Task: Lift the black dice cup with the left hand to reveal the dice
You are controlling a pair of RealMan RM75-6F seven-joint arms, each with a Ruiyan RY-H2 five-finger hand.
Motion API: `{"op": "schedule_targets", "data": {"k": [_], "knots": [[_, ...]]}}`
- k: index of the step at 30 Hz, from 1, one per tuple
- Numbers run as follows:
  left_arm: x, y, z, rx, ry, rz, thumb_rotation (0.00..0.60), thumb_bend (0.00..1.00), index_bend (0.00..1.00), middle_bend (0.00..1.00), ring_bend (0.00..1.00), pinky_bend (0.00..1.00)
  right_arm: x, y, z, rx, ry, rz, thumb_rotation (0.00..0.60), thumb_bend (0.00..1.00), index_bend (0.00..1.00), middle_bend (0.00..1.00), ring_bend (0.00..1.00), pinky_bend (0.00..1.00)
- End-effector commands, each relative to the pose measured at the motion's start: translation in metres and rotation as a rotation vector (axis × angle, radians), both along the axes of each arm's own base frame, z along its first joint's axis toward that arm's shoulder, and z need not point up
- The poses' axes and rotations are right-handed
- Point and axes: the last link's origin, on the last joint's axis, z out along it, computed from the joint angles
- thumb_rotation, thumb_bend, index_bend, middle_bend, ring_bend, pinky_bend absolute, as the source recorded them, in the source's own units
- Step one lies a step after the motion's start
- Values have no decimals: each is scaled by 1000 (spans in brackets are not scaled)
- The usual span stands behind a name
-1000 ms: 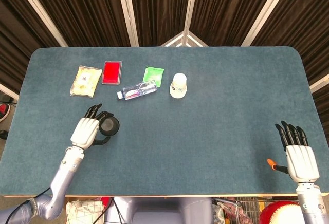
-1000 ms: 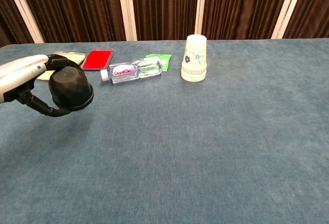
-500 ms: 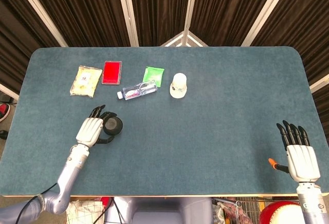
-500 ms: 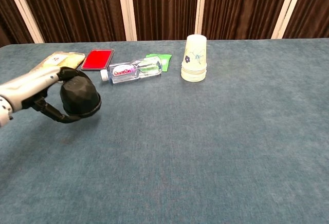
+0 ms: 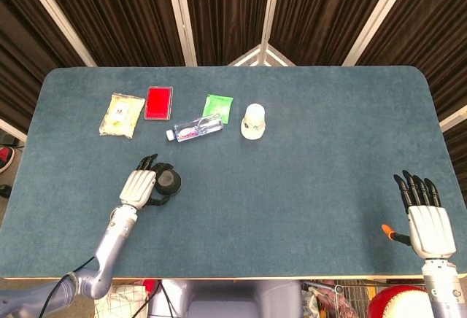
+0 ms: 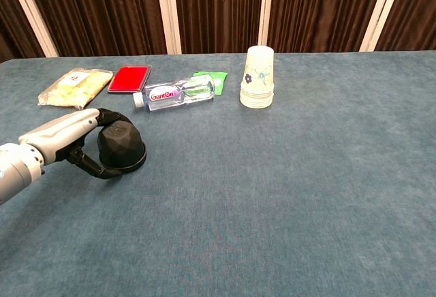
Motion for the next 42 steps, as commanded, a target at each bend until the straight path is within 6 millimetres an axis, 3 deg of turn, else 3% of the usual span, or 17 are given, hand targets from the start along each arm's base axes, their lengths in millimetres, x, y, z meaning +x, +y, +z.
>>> {"op": "schedule_targets", "data": {"k": [1,10,18,27,42], "knots": [[2,-2,-1,-19,-25,7,600,342,431,272,0,0,0,0,0,1,1,1,600,151,42,24,30,48],[8,-4,7,-44,-64,9,600,305,240,184,0,0,0,-1,-1,3,1,-1,600,150,42,24,30,48],[10,-7,12,-63,-35,-9,600,267,160,137,0,0,0,-1,-3,7,3,-5,600,151,42,24,30,48],[23,-14,20,-34,-37,-72,600,260,149,161,0,0,0,0,-3,6,4,-9,600,150,42,24,30,48],[25,-16,24,-14,10,-72,600,268,158,222,0,0,1,3,-2,10,4,-10,600,150,42,24,31,48]]}}
